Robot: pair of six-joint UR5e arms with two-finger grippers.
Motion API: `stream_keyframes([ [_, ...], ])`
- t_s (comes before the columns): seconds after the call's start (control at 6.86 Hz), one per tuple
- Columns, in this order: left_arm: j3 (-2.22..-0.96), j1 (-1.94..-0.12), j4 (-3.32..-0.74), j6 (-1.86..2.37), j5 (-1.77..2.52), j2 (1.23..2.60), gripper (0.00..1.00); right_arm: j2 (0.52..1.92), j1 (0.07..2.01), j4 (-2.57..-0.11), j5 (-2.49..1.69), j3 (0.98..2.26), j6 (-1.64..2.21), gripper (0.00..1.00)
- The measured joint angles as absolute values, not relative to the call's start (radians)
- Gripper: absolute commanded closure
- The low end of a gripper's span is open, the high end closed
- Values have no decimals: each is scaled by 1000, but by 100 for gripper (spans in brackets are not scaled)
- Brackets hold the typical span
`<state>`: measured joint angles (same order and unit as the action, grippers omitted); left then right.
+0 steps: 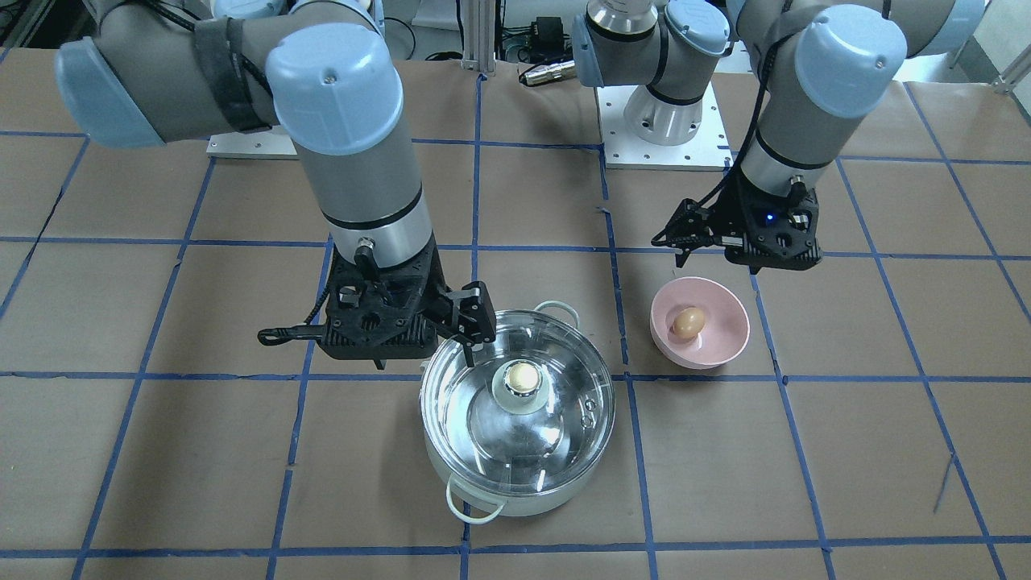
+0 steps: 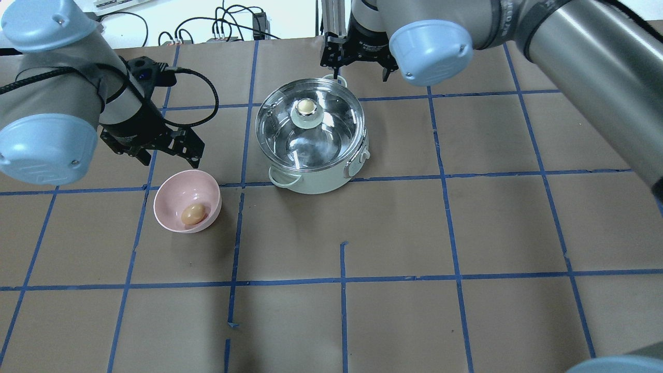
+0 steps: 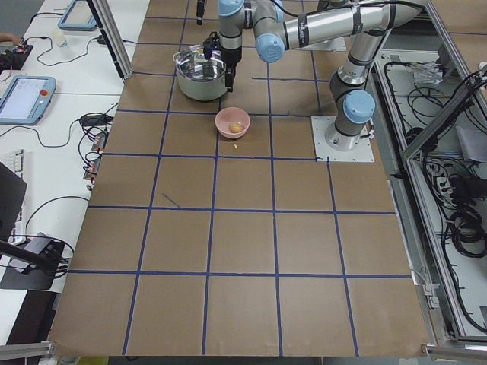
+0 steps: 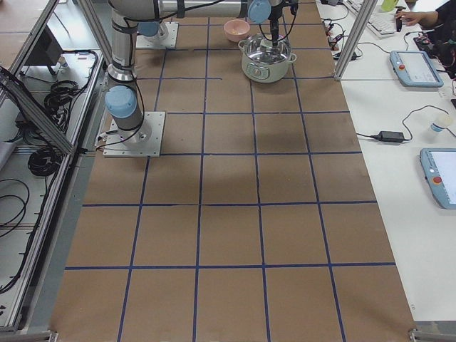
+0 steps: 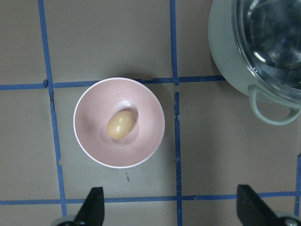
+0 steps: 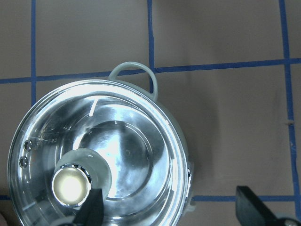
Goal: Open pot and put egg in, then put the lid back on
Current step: 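Lower the left gripper into the pink bowl while the right descends to the knob, then grasp the glass lid knob with the right gripper and lift it off the pot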
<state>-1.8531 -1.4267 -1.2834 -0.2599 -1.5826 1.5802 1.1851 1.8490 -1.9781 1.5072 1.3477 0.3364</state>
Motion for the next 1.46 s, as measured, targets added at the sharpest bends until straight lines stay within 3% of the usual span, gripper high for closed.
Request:
stream_keyframes([
  [0.73, -2056, -1359, -950, -381, -1543, 1644, 0, 1095, 1950, -2094, 1502, 1338, 557, 3],
  [1.46, -2086, -1358, -855, -481, -1545, 1699, 2, 1067, 1982, -2147, 1504, 1350, 577, 38],
])
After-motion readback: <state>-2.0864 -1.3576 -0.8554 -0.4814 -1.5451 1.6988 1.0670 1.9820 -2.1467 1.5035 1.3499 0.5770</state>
